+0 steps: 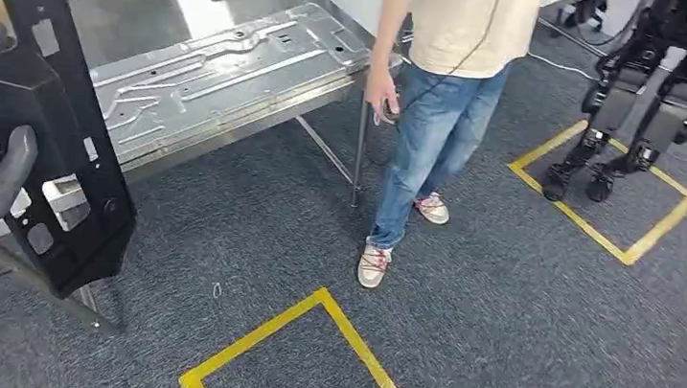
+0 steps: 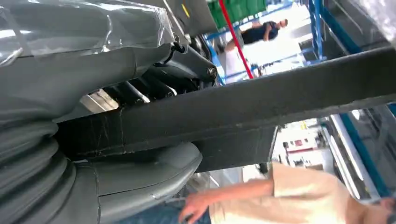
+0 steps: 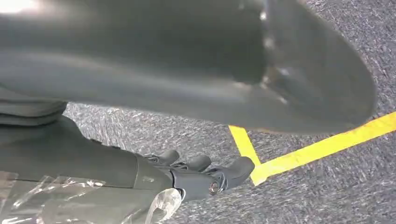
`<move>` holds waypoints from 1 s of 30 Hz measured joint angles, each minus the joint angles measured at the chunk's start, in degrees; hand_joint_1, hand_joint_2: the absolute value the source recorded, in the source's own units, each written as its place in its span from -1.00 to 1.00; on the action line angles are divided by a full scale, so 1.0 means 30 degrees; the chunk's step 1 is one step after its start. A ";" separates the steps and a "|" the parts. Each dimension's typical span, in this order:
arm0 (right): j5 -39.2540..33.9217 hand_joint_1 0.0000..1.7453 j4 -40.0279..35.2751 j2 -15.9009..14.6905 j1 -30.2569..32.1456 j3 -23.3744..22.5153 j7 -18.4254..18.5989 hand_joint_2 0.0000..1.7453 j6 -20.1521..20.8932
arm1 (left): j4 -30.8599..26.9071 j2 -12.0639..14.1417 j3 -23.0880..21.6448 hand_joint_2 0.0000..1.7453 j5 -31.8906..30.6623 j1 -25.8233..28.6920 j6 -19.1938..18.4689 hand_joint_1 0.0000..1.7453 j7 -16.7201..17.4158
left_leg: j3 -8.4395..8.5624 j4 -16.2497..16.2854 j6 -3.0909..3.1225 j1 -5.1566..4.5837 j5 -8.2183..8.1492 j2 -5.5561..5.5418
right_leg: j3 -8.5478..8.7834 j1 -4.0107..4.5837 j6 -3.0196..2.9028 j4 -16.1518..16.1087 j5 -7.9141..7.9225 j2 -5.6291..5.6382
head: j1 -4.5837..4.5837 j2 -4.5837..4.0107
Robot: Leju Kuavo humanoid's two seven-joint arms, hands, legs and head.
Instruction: Take the parts from the cabinet and place them on the table.
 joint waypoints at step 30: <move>-0.0372 -1.00 0.0000 0.1129 -0.0852 0.1399 -0.0561 -1.00 0.0182 | 0.4452 -0.4371 -0.8765 1.00 -0.1574 -1.3030 0.0912 1.00 0.4925 | -0.0071 0.0281 0.0330 -0.0182 -0.0414 0.1251 | -0.1775 0.0070 0.0048 0.1105 0.0556 0.0054 | -0.0037 0.0000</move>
